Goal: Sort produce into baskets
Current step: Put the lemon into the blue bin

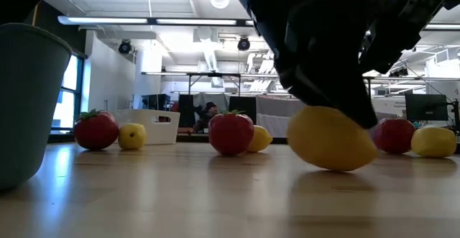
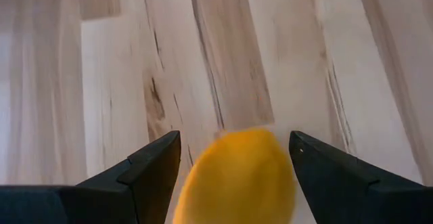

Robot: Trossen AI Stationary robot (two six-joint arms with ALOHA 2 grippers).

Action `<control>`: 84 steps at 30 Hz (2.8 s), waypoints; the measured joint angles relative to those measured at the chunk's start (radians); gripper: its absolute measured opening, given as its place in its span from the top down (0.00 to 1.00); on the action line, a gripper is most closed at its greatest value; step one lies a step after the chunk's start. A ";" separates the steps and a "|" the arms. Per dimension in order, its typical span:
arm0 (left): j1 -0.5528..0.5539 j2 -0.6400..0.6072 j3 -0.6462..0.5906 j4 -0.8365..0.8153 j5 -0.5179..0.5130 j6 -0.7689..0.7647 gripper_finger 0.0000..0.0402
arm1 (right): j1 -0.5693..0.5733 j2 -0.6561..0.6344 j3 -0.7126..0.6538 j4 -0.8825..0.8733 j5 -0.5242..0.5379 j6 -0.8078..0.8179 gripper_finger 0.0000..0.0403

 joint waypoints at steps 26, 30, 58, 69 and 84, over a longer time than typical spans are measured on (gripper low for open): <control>0.047 -0.025 -0.001 -0.062 0.084 -0.306 0.37 | -0.001 0.000 0.000 0.000 0.004 -0.045 1.00; 0.052 -0.068 0.000 -0.128 0.091 -0.535 0.37 | -0.001 0.000 0.000 -0.001 0.004 -0.049 1.00; -0.038 -0.097 -0.001 -0.304 0.011 -0.963 0.33 | -0.001 0.000 0.000 0.001 0.000 -0.079 1.00; -0.077 -0.114 -0.005 -0.281 -0.100 -0.796 0.62 | 0.110 0.043 0.000 0.037 0.043 0.183 0.82; -0.097 -0.229 -0.314 0.100 0.003 -0.594 0.99 | 0.314 0.354 0.012 0.335 0.269 0.387 0.32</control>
